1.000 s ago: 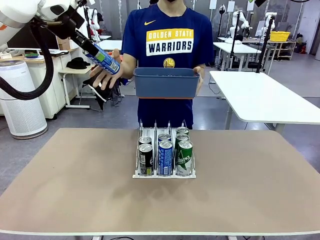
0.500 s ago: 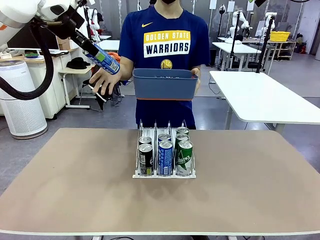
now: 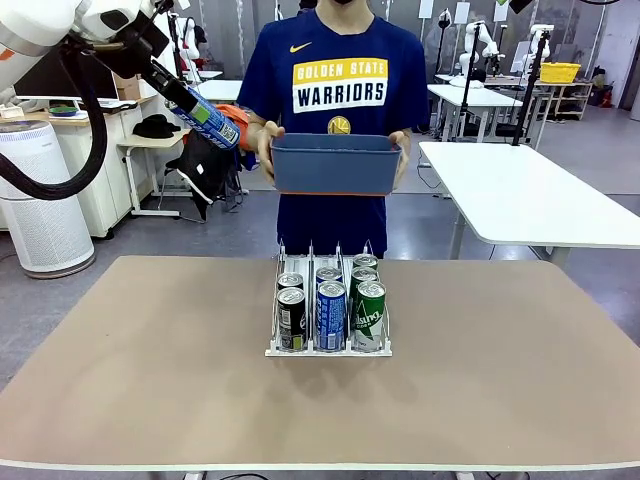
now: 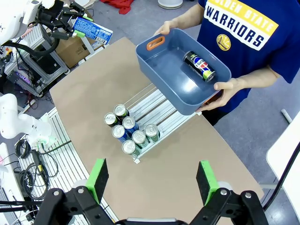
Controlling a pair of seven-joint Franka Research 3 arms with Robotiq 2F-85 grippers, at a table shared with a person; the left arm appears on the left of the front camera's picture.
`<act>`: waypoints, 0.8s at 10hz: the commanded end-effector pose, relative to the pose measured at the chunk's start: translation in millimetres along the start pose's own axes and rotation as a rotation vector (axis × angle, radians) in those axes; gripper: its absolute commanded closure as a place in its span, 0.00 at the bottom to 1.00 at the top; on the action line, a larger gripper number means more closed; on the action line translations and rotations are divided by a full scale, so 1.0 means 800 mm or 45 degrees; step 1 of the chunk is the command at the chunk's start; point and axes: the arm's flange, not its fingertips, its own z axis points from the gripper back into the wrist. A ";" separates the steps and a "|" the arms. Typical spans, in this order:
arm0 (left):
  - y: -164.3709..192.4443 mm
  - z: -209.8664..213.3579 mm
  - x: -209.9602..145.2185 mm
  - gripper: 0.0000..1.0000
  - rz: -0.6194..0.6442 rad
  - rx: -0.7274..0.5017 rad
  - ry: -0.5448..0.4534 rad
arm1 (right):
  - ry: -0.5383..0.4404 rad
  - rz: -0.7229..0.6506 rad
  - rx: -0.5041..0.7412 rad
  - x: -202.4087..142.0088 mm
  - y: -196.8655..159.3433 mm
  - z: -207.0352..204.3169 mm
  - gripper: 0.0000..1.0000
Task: Fill the beverage cans into the dispenser.
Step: Place the picked Ionic drink in the line of the Automatic Can Dispenser with the same cans.
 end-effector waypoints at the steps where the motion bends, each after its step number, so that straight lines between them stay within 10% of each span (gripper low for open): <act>1: -0.006 0.001 0.004 0.42 0.031 -0.032 0.045 | 0.002 -0.013 0.004 -0.001 0.001 0.000 0.00; 8: -0.139 -0.006 -0.009 0.42 0.162 0.060 0.550 | 0.002 -0.013 0.004 -0.001 0.001 0.000 0.00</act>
